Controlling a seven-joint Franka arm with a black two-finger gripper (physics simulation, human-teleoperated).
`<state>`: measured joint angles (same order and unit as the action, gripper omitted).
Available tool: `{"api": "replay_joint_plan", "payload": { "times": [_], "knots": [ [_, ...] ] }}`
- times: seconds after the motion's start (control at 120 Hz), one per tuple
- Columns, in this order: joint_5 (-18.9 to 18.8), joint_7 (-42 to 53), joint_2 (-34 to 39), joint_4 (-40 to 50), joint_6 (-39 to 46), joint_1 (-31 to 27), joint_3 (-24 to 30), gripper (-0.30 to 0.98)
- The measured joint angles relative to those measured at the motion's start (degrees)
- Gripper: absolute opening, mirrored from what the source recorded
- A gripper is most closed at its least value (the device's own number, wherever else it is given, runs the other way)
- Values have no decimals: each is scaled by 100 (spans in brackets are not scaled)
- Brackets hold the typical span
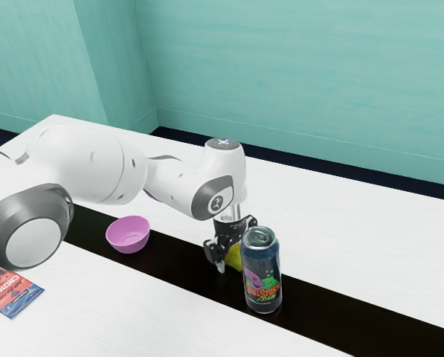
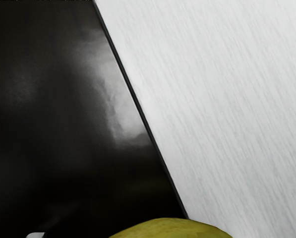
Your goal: Place the pear in the bowl.
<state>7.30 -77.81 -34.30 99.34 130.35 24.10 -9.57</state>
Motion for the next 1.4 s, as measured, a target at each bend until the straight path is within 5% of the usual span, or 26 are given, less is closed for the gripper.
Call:
{"api": "replay_joint_plan", "payload": {
  "times": [0.258, 0.7, 1.4],
  "knots": [
    [-48, -55, 27, -15, -86, -2, -9, 33],
    [-44, -58, 155, -37, -120, -124, -16, 31],
    [-177, 101, 888, 8, -685, -1494, -19, 25]
  ]
}}
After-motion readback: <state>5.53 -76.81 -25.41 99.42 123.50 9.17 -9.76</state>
